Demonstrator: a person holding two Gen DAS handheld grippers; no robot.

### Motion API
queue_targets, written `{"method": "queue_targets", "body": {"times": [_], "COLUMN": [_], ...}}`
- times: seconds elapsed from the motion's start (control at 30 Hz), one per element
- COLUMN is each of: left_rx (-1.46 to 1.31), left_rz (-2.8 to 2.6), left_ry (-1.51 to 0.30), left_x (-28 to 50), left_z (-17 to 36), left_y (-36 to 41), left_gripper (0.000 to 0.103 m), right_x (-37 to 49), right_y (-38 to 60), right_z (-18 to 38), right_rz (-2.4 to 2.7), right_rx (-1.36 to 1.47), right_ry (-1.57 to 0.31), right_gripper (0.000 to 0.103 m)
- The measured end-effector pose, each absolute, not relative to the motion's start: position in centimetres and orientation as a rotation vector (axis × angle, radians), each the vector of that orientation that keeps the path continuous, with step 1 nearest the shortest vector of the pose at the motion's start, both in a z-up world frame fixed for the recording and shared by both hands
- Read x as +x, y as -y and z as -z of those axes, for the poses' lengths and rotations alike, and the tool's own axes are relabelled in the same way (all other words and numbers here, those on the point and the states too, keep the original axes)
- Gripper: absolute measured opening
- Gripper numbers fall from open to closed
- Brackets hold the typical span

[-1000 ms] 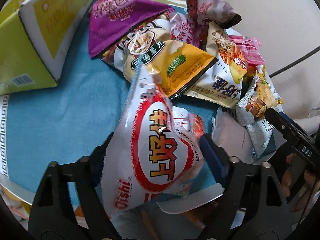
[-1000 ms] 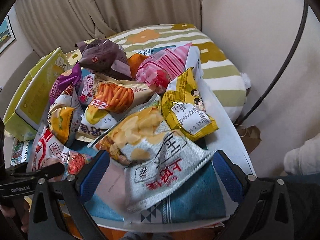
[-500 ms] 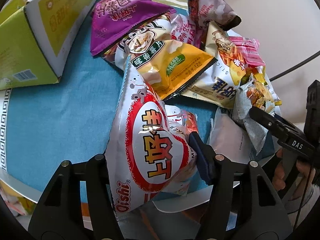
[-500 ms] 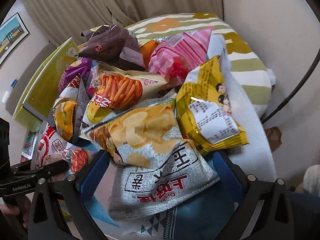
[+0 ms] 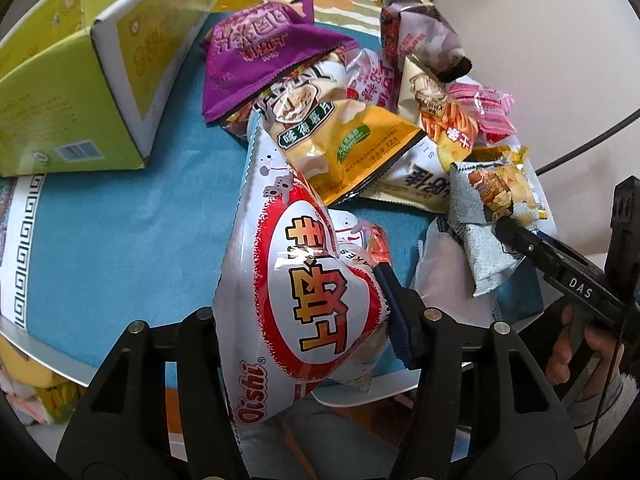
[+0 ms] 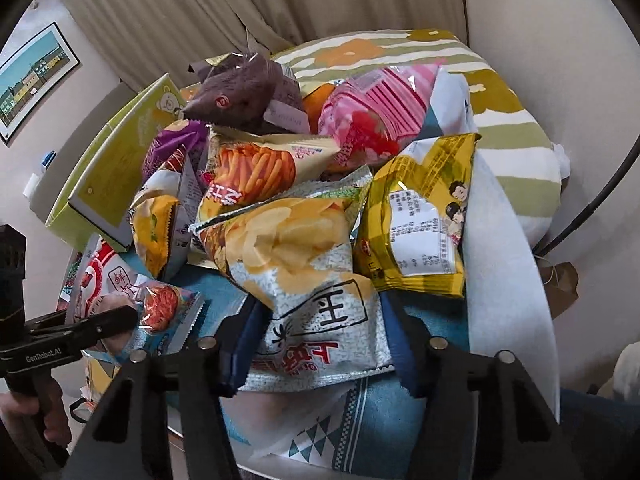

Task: Organize snacks
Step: 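Carry both bags over the yellow box and open both tools to drop them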

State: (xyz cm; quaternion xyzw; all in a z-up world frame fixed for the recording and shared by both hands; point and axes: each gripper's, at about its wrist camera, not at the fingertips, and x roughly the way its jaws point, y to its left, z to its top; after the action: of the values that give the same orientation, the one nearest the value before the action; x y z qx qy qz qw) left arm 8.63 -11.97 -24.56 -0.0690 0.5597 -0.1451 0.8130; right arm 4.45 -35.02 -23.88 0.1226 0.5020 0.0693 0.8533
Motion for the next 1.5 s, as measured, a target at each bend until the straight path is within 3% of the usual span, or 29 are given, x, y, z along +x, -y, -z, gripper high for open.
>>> {"method": "queue_targets", "body": {"times": [0.33,0.7,1.1,1.5], "left_rx": [-0.158,-0.185,-0.191,-0.119], "left_rz": [0.316,0.276,0.184,0.216], "left_ry": [-1.146,-0.987,-0.844,-0.942], "left_x": [7.3,7.9,18.4,32.9], "left_z": [21.2,13.1,7.7,10.6], "left_y": [10.5,6.9,-4.1,-12.3], "left_gripper": [0.051,0.051,0.051,0.052], "right_x": [3.2,4.1,14.7,26.2], "right_y": [35.2,32.7,22.4,10.8], "right_z": [20.8,12.9,6.1,7.3], "right_rz": [-0.135,-0.19,-0.295,-0.294], "right_rx": [0.293,0.231,0.145,0.16], "right_ry": [-1.021,-0.912,-0.807,-0.873], "right_gripper": [0.051,0.051,0.051,0.051]}}
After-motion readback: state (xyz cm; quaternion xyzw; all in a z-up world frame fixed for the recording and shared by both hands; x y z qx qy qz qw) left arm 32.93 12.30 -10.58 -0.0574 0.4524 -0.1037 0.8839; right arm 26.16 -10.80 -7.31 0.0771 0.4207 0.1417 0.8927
